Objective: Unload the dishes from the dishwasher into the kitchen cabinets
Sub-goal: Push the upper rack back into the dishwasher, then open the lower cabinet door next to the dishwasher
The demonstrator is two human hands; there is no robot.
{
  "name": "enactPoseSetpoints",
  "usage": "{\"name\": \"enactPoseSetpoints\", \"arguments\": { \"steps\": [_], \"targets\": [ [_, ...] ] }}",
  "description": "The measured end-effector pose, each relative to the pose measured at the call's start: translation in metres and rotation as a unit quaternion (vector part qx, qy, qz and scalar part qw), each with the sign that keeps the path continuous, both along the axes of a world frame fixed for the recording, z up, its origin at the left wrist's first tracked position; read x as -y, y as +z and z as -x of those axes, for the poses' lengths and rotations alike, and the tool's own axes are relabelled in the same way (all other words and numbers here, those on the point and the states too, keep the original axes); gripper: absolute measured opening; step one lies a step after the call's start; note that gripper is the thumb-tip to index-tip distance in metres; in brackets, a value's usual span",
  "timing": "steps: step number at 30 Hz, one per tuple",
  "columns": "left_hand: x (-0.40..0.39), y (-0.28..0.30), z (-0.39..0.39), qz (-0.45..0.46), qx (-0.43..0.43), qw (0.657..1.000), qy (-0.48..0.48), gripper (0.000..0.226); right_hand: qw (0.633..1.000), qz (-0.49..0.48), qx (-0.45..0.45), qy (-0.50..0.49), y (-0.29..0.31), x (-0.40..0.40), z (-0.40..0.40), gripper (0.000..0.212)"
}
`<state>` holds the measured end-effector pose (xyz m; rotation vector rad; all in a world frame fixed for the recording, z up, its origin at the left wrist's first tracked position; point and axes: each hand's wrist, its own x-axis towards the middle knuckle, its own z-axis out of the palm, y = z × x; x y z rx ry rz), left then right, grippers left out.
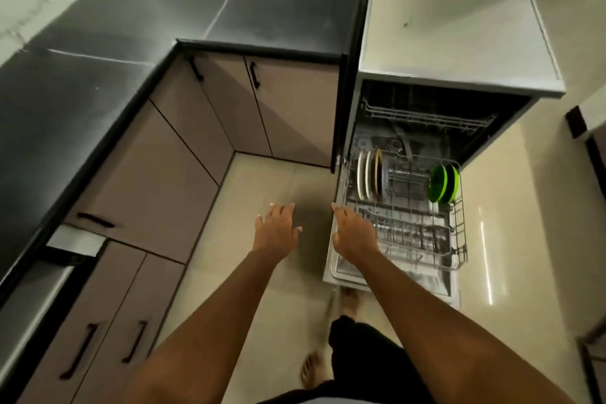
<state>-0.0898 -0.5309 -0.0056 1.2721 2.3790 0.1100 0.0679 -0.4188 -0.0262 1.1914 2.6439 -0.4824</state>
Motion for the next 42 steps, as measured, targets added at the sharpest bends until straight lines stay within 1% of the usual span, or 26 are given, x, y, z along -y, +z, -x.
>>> {"name": "enactPoseSetpoints", "arguments": {
  "steps": [2, 4, 9, 12, 15, 19, 21, 25, 28, 33, 38, 42],
  "targets": [
    [-0.009, 0.009, 0.014, -0.001, 0.01, 1.0, 0.014, 0.061, 1.0, -0.001, 0.013, 0.023, 0.006, -0.018, 0.006, 0.078],
    [-0.023, 0.019, 0.029, -0.002, 0.025, 0.999, 0.041, 0.061, 0.998, -0.022, 0.034, 0.041, 0.011, -0.047, 0.016, 0.077],
    [-0.064, 0.045, 0.071, -0.034, 0.087, 0.991, 0.1, 0.064, 0.997, -0.035, 0.048, 0.054, 0.029, -0.101, 0.052, 0.07],
    [-0.077, 0.06, 0.092, -0.065, 0.097, 0.985, 0.125, 0.066, 0.997, -0.018, 0.03, 0.069, 0.038, -0.115, 0.082, 0.068],
    [-0.081, 0.071, 0.114, -0.083, 0.085, 0.984, 0.136, 0.065, 0.997, 0.014, -0.003, 0.08, 0.05, -0.129, 0.122, 0.067],
    [-0.084, 0.076, 0.151, -0.089, 0.088, 0.982, 0.141, 0.063, 0.996, 0.062, -0.044, 0.053, 0.064, -0.142, 0.172, 0.067],
    [-0.089, 0.075, 0.173, -0.085, 0.099, 0.981, 0.14, 0.063, 0.994, 0.083, -0.054, 0.045, 0.067, -0.148, 0.195, 0.067],
    [-0.106, 0.07, 0.248, -0.077, 0.115, 0.981, 0.139, 0.065, 0.993, 0.093, -0.068, 0.02, 0.069, -0.159, 0.252, 0.067],
    [-0.123, 0.069, 0.299, -0.066, 0.122, 0.984, 0.114, 0.067, 0.992, 0.1, -0.069, -0.019, 0.071, -0.165, 0.287, 0.066],
    [-0.132, 0.06, 0.379, -0.042, 0.131, 0.988, 0.074, 0.067, 0.991, 0.098, -0.075, -0.056, 0.071, -0.169, 0.353, 0.066],
    [-0.138, 0.055, 0.423, -0.026, 0.148, 0.987, 0.051, 0.067, 0.986, 0.114, -0.076, -0.094, 0.067, -0.165, 0.388, 0.066],
    [-0.169, 0.054, 0.451, -0.042, 0.166, 0.984, 0.043, 0.066, 0.981, 0.129, -0.078, -0.119, 0.06, -0.178, 0.41, 0.066]
  ]
}}
